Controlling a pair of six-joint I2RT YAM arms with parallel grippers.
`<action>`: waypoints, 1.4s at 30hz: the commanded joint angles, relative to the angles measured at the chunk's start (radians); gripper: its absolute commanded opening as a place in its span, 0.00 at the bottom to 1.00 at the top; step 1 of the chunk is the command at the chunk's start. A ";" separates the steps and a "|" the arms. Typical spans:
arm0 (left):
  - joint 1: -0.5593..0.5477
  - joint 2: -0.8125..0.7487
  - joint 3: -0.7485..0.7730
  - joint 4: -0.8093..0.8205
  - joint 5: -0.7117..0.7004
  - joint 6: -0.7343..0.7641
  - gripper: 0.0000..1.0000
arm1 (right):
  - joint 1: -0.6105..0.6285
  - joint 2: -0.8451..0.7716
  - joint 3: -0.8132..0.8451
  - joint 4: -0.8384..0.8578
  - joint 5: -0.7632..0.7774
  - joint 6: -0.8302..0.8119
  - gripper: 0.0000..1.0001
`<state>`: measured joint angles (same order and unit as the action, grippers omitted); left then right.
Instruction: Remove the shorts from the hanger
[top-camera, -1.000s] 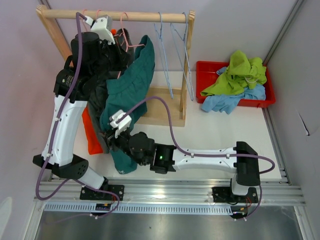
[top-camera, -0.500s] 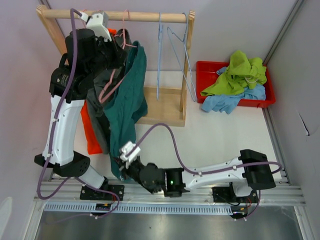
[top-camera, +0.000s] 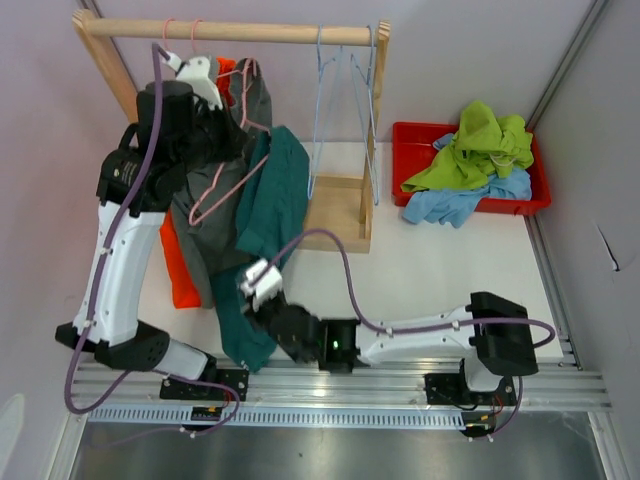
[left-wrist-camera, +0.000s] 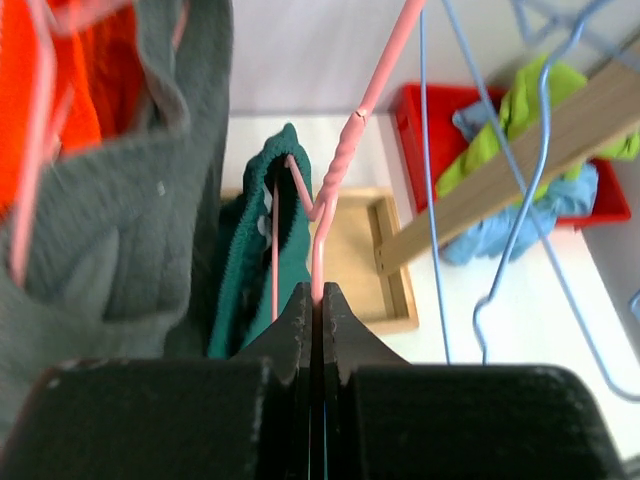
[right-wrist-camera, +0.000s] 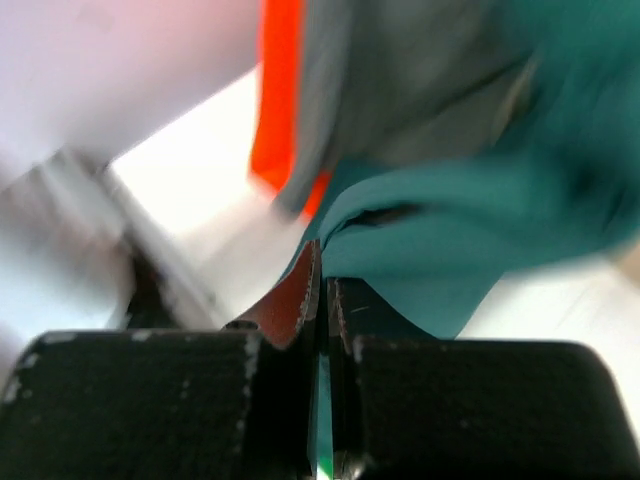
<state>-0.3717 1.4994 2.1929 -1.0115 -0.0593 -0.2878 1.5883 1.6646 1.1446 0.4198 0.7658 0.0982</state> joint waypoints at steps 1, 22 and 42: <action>-0.064 -0.160 -0.134 -0.005 0.026 -0.011 0.00 | -0.190 0.029 0.168 0.039 -0.071 -0.061 0.00; -0.104 -0.415 -0.508 0.180 -0.152 -0.051 0.00 | 0.007 -0.454 -0.154 -0.272 0.447 0.032 0.00; -0.104 -0.470 -0.697 0.327 -0.146 -0.002 0.00 | -1.365 -0.236 0.600 -0.323 -0.295 -0.103 0.00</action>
<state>-0.4709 1.0397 1.5105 -0.7624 -0.2035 -0.3126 0.3222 1.2858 1.5845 0.0467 0.6601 -0.0383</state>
